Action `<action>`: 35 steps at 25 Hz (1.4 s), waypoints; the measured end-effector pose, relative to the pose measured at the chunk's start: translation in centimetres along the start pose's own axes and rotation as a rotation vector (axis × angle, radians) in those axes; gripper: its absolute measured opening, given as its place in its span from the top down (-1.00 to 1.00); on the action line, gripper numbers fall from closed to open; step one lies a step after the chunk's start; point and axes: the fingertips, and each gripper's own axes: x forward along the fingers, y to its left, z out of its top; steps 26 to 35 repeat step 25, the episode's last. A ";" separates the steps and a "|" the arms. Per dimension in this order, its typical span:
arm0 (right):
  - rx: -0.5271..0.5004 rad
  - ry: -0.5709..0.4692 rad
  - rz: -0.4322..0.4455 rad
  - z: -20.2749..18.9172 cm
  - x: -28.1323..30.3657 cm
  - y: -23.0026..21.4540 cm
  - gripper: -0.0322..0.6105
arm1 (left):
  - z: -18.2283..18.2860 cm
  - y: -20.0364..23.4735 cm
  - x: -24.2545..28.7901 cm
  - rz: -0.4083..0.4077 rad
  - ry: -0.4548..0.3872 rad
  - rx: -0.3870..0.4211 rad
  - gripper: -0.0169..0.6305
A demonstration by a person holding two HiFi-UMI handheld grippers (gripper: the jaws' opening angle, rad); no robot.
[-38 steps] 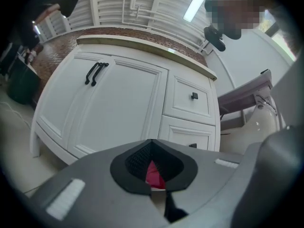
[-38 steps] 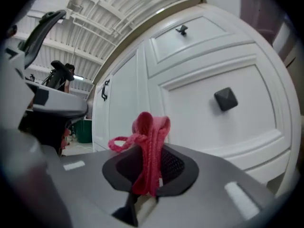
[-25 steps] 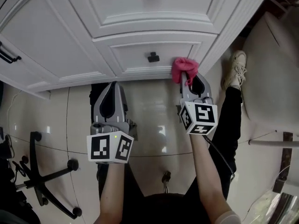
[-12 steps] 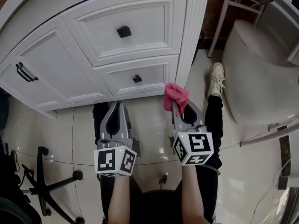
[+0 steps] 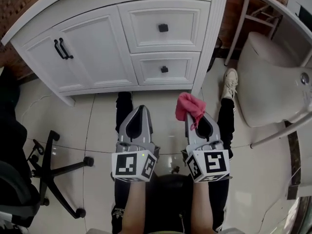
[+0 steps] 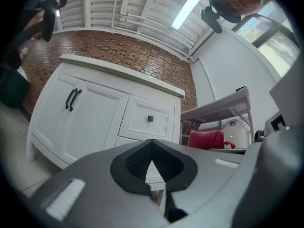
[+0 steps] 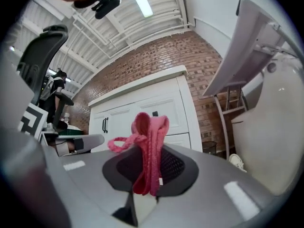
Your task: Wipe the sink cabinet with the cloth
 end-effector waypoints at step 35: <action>-0.007 -0.087 0.035 3.4 -1.2 1.9 0.70 | 3.2 -0.8 -1.9 -0.009 -0.060 0.084 0.90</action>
